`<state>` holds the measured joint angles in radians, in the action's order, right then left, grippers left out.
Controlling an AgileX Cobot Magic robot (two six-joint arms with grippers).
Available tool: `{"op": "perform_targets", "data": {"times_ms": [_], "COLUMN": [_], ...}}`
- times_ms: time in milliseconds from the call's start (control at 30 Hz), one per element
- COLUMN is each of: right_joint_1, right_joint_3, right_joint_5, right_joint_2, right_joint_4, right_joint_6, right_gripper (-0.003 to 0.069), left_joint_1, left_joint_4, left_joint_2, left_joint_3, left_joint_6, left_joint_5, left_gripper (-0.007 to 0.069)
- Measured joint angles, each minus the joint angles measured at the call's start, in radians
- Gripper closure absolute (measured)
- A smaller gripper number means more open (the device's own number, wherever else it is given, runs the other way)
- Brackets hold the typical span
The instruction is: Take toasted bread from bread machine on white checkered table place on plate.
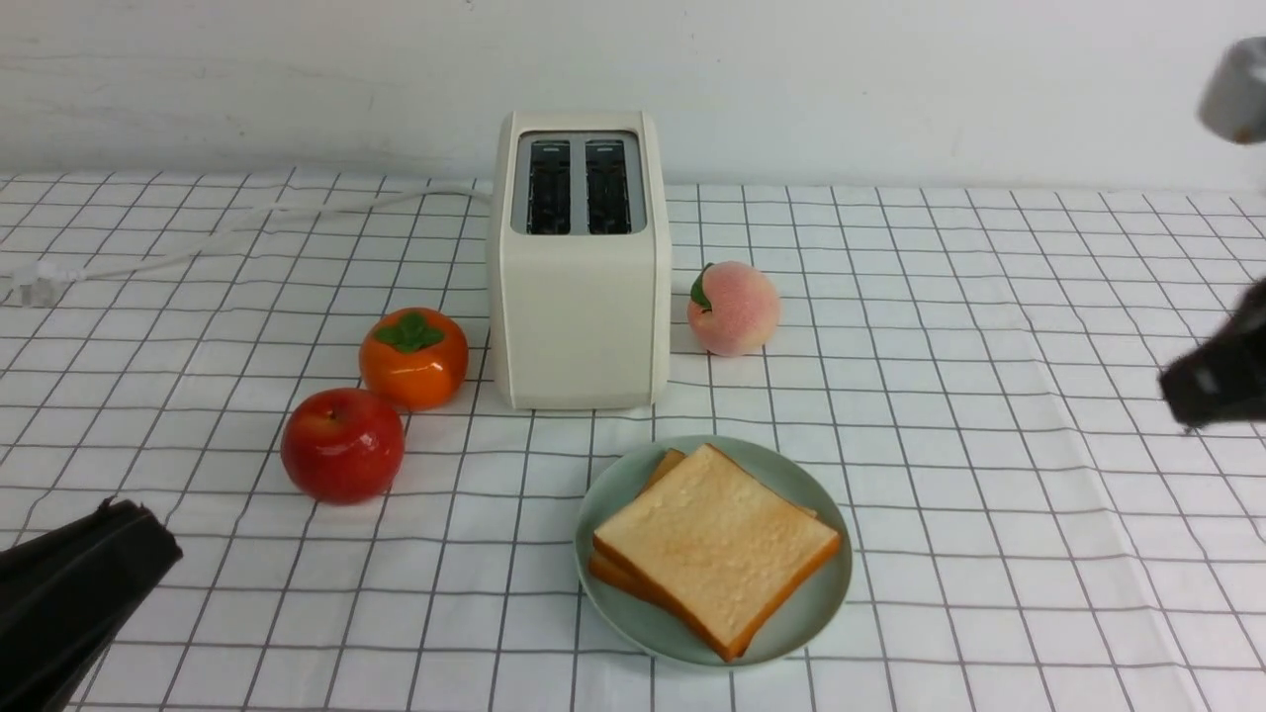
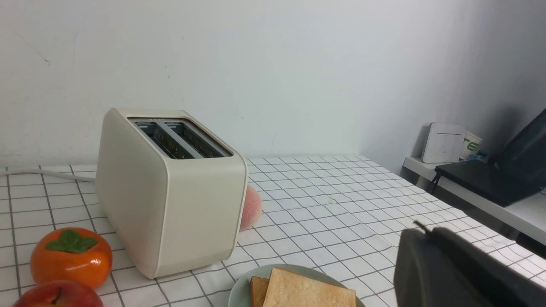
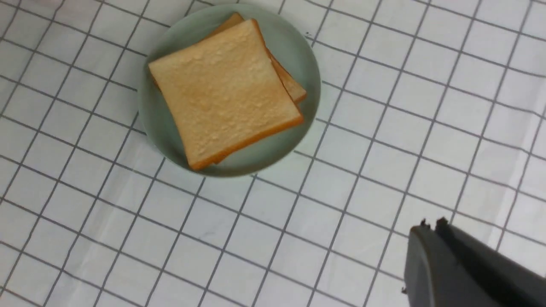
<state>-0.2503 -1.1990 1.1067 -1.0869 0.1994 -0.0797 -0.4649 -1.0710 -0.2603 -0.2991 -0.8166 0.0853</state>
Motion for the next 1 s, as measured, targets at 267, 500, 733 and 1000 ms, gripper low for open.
{"op": "perform_targets", "data": {"times_ms": [267,500,733,1000], "right_joint_1": [0.0,0.0,0.0,0.109], "right_joint_3": [0.243,0.287,0.291,0.48], "right_joint_5": [0.006,0.049,0.108,-0.165], "right_joint_2": [0.291,0.375,0.393,0.619], "right_joint_4": [-0.004,-0.002,-0.003,-0.035], "right_joint_6": [0.034,0.034,0.034,0.034], "right_gripper": [0.066,0.0657,0.0647,0.0645], "left_joint_1": [0.0,0.0,0.0,0.0], "left_joint_4": [0.0,0.0,0.0,0.0], "left_joint_2": [0.003,0.003,0.003,0.003], "left_joint_3": [0.0,0.0,0.0,0.0], "left_joint_6": [0.0,0.0,0.0,0.0], "left_joint_5": [0.0,0.0,0.0,0.0], "left_gripper": [0.0638,0.0638,0.0638,0.0638]}}
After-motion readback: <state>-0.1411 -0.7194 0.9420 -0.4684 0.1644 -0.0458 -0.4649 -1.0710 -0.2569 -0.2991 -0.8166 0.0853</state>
